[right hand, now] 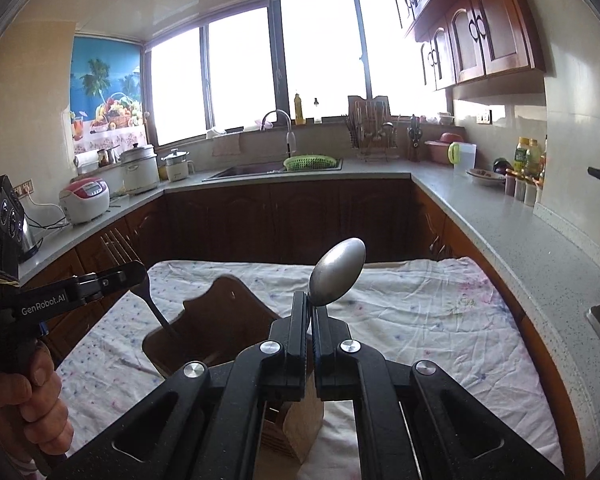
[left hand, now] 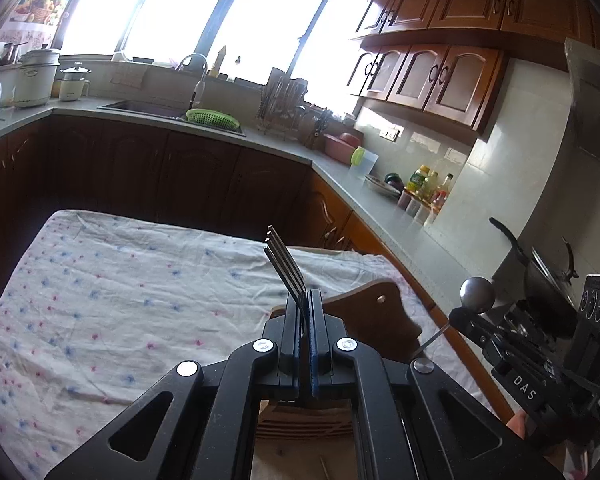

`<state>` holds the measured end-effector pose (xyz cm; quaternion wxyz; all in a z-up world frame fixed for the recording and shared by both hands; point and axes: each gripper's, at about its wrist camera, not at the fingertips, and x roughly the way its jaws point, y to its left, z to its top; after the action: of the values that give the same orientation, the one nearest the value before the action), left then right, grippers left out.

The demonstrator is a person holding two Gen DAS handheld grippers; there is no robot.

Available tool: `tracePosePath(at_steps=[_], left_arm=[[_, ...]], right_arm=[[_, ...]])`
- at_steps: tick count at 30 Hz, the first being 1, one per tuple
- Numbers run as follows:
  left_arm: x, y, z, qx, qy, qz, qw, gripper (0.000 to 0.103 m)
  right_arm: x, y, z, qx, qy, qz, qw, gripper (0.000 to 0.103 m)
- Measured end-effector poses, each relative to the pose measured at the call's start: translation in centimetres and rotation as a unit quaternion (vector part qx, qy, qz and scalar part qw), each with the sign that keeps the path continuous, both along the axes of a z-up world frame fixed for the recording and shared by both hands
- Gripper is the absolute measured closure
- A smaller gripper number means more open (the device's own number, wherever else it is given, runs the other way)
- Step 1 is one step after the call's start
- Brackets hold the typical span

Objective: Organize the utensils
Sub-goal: 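Carry the spoon and fork up and lower them into the wooden holder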

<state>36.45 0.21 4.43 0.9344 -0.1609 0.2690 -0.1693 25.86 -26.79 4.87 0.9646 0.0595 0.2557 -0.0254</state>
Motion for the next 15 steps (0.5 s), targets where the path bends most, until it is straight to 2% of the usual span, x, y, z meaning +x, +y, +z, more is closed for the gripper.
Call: tracePosePath(at_steps=[6, 15], left_arm=[[1.6, -0.3, -1.6, -0.006, 0.023, 0.000, 0.9997, 0.101], [1.7, -0.8, -1.1, 0.001, 0.018, 0.002, 0.9998, 0.101]], right_arm=[[1.1, -0.1, -2.7, 0.010, 0.035, 0.009, 0.999, 0.101], [1.3, -0.6, -2.5, 0.022, 0.038, 0.008, 0.999, 0.101]])
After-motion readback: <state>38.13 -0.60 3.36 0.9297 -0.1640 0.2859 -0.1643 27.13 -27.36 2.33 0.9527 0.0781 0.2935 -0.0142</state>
